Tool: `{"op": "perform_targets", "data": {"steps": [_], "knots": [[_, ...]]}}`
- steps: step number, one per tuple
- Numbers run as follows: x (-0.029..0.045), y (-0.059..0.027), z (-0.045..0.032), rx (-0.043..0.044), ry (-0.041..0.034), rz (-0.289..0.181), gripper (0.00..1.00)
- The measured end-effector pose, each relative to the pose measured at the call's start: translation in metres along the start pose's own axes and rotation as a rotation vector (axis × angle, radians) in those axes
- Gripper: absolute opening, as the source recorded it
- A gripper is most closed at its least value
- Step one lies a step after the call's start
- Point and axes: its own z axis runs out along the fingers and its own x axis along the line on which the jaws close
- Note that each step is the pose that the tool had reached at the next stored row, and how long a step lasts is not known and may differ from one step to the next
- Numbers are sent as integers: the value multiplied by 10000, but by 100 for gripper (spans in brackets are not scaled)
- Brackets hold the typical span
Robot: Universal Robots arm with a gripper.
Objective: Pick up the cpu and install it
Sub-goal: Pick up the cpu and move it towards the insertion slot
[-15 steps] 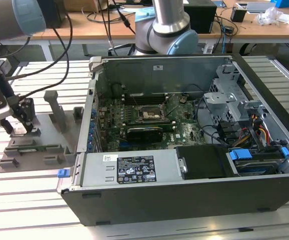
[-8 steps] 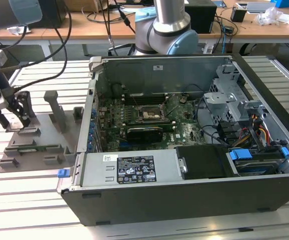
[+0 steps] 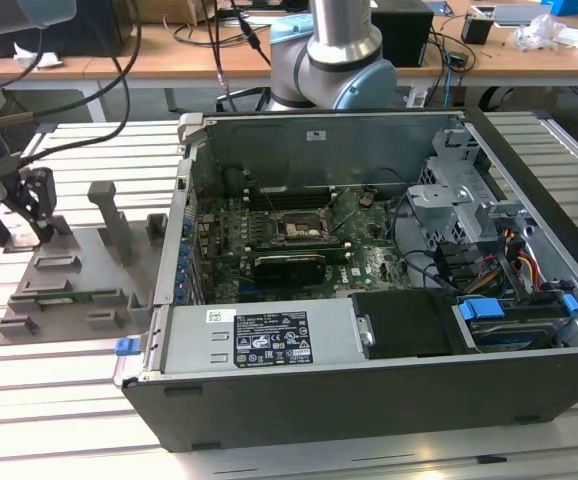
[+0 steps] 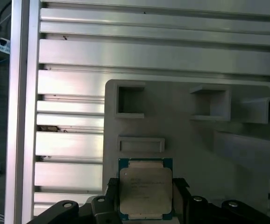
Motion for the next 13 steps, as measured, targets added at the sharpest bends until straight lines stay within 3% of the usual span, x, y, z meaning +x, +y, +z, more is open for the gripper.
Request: {"op": "perform_targets", "data": {"steps": [13], "knots": [[-6, -3, -258, 0, 1, 0, 54]]}}
